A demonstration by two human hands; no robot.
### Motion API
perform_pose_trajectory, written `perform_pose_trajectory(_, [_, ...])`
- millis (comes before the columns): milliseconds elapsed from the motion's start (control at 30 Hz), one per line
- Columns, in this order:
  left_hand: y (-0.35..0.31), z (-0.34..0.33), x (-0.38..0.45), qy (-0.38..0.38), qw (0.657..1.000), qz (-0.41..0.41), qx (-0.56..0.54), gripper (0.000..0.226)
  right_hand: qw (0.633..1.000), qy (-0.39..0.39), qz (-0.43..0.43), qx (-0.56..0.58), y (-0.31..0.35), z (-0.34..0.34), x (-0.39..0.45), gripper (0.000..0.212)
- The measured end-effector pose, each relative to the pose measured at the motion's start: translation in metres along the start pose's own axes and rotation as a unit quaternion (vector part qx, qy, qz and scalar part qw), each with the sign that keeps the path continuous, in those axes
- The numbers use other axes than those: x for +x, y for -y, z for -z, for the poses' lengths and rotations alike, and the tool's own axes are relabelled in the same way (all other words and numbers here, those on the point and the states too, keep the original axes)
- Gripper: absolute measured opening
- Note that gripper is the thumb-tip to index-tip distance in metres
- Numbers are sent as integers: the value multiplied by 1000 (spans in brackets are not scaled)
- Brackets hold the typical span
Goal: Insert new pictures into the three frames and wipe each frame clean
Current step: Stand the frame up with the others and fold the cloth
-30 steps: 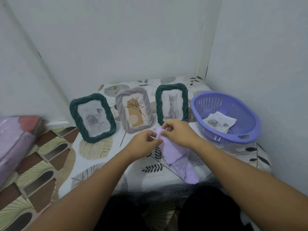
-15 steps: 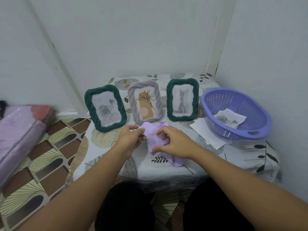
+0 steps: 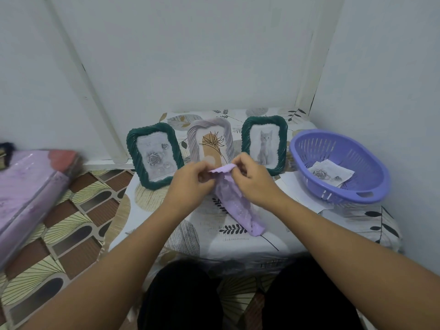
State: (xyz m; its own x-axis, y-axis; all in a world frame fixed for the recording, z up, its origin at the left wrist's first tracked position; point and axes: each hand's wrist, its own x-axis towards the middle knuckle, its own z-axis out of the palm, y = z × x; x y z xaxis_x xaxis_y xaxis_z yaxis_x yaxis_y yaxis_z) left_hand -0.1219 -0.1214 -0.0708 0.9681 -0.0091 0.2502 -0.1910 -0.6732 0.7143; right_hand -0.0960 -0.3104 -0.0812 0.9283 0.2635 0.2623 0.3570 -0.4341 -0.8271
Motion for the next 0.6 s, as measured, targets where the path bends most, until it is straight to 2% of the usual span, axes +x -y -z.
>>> perform_pose_trajectory(33, [1, 1, 2, -7, 998, -16, 62, 5, 1000, -9, -6, 14, 3, 2, 2, 8])
perform_pose_trajectory(100, [5, 2, 5, -11, 995, -18, 102, 6, 998, -28, -15, 45, 7, 6, 7, 10])
perform_pose_trajectory(233, [-4, 10, 8, -76, 994, 14, -78, 10, 999, -40, -9, 36, 8, 15, 12, 12])
perform_pose_trajectory(300, [-8, 13, 9, -79, 989, 30, -118, 11, 998, -56, -12, 38, 8, 18, 16, 14])
perform_pose_trajectory(400, [-3, 23, 9, -28, 995, 15, -97, 14, 994, -89, -44, 52, 5, 24, 20, 15])
perform_pose_trajectory(467, [5, 34, 7, 42, 995, 6, -88, 17, 992, -98, -62, 51, 0, 28, 20, 15])
perform_pose_trajectory(533, [16, 44, 6, 133, 991, -2, -27, 17, 993, -87, -63, 40, -5, 28, 18, 15])
perform_pose_trajectory(600, [26, 51, 6, 170, 985, 1, 42, 17, 994, -83, -68, 37, -8, 27, 16, 16])
